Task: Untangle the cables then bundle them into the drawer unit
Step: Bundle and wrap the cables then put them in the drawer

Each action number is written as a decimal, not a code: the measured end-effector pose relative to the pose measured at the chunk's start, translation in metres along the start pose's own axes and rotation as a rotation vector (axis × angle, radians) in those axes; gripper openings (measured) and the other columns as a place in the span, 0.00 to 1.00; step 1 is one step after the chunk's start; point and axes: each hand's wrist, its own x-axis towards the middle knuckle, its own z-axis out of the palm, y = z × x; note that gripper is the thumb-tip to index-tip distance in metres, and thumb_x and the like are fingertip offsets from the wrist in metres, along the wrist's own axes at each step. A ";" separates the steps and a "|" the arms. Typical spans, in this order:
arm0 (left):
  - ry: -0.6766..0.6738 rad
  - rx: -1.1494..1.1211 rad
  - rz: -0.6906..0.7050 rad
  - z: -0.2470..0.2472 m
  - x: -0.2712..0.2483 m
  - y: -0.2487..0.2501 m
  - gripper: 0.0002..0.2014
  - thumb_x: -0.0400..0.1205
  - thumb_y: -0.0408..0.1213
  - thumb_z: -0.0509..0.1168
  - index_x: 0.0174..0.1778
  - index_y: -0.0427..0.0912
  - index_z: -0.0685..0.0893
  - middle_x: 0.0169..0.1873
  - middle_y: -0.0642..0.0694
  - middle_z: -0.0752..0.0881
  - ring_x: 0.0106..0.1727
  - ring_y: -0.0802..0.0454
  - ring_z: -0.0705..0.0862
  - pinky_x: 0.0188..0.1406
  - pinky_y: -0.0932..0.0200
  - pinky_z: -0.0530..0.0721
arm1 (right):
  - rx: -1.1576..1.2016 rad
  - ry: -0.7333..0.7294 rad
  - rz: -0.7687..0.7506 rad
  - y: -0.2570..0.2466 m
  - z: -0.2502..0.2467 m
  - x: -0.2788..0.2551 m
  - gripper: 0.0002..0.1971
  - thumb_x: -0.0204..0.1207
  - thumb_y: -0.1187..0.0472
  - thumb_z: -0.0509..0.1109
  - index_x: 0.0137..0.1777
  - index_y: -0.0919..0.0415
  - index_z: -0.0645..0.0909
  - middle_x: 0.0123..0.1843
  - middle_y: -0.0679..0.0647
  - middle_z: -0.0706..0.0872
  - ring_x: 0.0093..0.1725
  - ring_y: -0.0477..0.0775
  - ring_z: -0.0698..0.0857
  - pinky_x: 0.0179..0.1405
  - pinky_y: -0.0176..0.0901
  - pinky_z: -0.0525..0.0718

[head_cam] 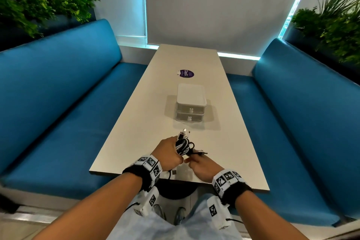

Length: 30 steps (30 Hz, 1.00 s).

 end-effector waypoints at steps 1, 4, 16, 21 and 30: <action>-0.017 0.064 -0.005 -0.002 0.002 0.001 0.09 0.67 0.31 0.70 0.38 0.46 0.79 0.36 0.52 0.86 0.41 0.52 0.84 0.34 0.66 0.75 | 0.048 0.002 0.012 -0.001 0.000 0.000 0.18 0.85 0.65 0.56 0.70 0.66 0.78 0.75 0.61 0.78 0.74 0.60 0.74 0.73 0.45 0.69; -0.025 0.138 -0.028 -0.005 0.008 0.003 0.05 0.68 0.40 0.68 0.37 0.46 0.80 0.36 0.47 0.87 0.41 0.44 0.85 0.34 0.59 0.76 | 0.126 -0.010 0.047 -0.005 -0.004 -0.001 0.19 0.84 0.63 0.57 0.73 0.62 0.76 0.75 0.57 0.79 0.75 0.56 0.74 0.72 0.42 0.69; 0.296 -0.327 0.015 -0.026 0.017 0.018 0.09 0.71 0.30 0.69 0.29 0.46 0.78 0.23 0.55 0.80 0.29 0.55 0.77 0.35 0.57 0.77 | 0.655 -0.047 -0.075 -0.020 0.009 0.005 0.43 0.71 0.60 0.76 0.82 0.49 0.55 0.61 0.45 0.88 0.64 0.42 0.84 0.68 0.45 0.81; 0.333 -0.410 0.052 -0.043 0.022 0.028 0.10 0.76 0.31 0.72 0.32 0.44 0.78 0.21 0.57 0.75 0.24 0.57 0.71 0.28 0.63 0.73 | 0.532 -0.070 -0.170 -0.018 0.013 0.002 0.12 0.79 0.53 0.68 0.58 0.58 0.84 0.48 0.49 0.93 0.53 0.49 0.89 0.65 0.50 0.82; 0.033 -0.144 0.096 -0.045 0.007 0.002 0.09 0.76 0.35 0.74 0.35 0.44 0.80 0.27 0.58 0.81 0.31 0.63 0.77 0.39 0.62 0.76 | 0.450 -0.024 0.062 0.007 -0.010 -0.002 0.17 0.85 0.49 0.61 0.42 0.56 0.85 0.33 0.50 0.74 0.26 0.49 0.74 0.26 0.40 0.77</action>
